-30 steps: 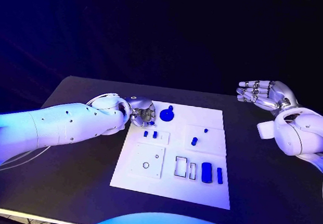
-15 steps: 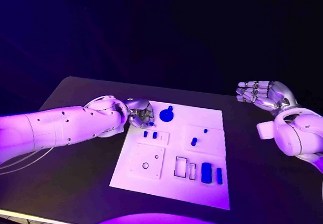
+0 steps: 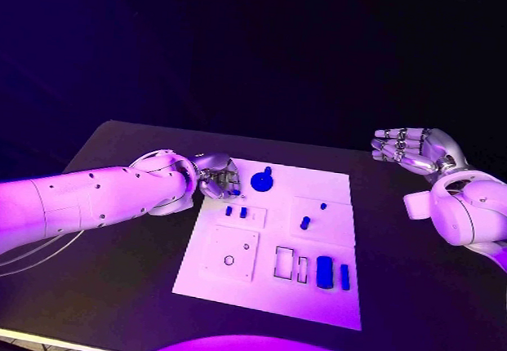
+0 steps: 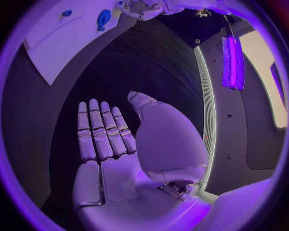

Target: Assemble the parts on the task board

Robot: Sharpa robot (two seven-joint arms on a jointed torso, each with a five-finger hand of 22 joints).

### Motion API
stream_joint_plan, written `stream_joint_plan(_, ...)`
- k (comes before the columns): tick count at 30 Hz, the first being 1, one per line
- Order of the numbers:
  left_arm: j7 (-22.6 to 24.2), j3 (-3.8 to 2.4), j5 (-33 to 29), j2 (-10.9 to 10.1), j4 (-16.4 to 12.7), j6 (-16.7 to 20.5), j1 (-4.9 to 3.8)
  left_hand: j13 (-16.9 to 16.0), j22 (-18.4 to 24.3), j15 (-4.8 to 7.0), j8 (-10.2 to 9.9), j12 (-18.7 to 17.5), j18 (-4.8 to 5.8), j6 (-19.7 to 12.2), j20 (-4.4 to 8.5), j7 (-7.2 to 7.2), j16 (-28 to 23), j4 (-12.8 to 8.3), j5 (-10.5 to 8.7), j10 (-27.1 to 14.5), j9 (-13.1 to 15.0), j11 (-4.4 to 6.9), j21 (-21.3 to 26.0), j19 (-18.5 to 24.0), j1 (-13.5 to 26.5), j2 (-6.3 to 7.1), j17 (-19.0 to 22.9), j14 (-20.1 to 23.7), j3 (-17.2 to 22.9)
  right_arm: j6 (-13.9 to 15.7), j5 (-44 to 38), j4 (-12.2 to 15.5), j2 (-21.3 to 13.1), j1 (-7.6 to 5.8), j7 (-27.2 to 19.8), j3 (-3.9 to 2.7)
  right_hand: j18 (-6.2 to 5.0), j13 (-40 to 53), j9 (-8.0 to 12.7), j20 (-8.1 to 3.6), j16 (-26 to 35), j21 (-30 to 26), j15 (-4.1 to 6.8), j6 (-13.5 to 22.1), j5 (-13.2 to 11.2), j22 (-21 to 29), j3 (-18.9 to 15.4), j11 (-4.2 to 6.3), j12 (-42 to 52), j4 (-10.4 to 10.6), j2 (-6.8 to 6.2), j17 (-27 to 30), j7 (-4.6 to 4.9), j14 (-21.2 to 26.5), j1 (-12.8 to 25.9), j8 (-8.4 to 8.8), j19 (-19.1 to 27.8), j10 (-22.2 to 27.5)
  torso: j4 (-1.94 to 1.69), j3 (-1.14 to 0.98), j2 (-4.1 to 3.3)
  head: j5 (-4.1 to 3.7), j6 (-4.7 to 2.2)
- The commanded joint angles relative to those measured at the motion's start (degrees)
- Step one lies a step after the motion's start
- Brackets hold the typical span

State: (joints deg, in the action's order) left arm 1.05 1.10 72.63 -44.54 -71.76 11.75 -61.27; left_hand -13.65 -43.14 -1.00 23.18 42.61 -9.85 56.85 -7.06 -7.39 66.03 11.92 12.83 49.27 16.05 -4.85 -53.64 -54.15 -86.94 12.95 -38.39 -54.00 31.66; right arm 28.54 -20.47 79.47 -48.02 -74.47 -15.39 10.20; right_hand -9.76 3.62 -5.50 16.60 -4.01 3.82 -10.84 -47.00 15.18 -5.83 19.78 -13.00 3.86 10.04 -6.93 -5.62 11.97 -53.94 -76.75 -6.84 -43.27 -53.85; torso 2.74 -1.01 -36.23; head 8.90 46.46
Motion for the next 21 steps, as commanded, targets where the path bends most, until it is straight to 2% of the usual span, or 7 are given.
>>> stream_joint_plan(1,-0.07,-0.2,-2.11,-0.13,-0.38,-0.03,-0.03,1.39,-0.13,-0.6,-0.37,-3.19,-0.7,0.24,-0.14,-0.57,-0.73,-0.45,0.15,1.2,1.82,-0.29,-0.27,0.27,0.77,0.03,0.32,-0.24,0.8,-0.66,-0.28,0.08,-0.03,0.02,-0.81,-0.02,0.19,0.0,0.06,-0.02,0.2,0.27,-0.08,-0.29,-0.15,0.08,-0.28,0.05,-0.14,-0.05,0.15,0.08,4.32,-0.51,0.23,0.23,0.36,-0.25,0.03,0.03,-0.02,0.06,-0.1)
stream_joint_plan(4,-0.13,-0.33,-2.33,-0.28,-0.52,-0.01,-0.04,3.3,-0.1,-0.78,-0.9,-8.2,-0.74,0.24,-0.27,-0.91,-1.71,-1.03,0.13,3.24,2.63,-0.58,-0.24,0.13,1.39,0.09,0.79,-0.89,1.51,-0.65,-0.28,0.06,-0.04,0.02,-0.81,-0.02,0.19,0.0,0.06,-0.02,0.2,0.27,-0.08,-0.29,-0.15,0.08,-0.28,0.05,-0.14,-0.05,0.15,0.08,4.32,-0.51,0.23,0.23,0.36,-0.25,0.03,0.03,-0.01,0.04,-0.14)
stream_joint_plan(13,-0.38,-0.6,-2.62,-0.61,-0.81,-0.17,-0.08,5.92,0.04,-0.9,-1.95,-17.68,-0.75,-0.06,-0.31,-1.29,-3.95,-2.0,0.12,7.78,4.22,-0.88,-0.2,-0.3,2.28,0.24,1.28,-2.28,2.87,-0.68,-0.28,0.02,-0.01,0.02,-0.82,-0.02,0.19,0.0,0.06,-0.02,0.2,0.27,-0.08,-0.29,-0.15,0.08,-0.28,0.05,-0.14,-0.05,0.15,0.08,4.32,-0.51,0.23,0.23,0.36,-0.25,-0.02,0.05,0.0,0.01,-0.14)
stream_joint_plan(21,-0.49,-0.68,-2.72,-0.7,-0.89,-0.42,-0.1,6.64,0.13,-0.81,-2.2,-21.8,-0.77,-0.21,-0.25,-1.33,-5.18,-2.34,0.11,10.25,5.1,-0.85,-0.22,-0.67,2.57,0.19,1.42,-3.34,3.36,-0.66,-0.28,-0.01,0.0,0.02,-0.83,-0.02,0.19,0.0,0.06,-0.02,0.2,0.27,-0.08,-0.29,-0.15,0.08,-0.28,0.05,-0.14,-0.05,0.15,0.08,4.32,-0.51,0.23,0.23,0.36,-0.25,0.0,0.07,0.0,0.04,-0.17)
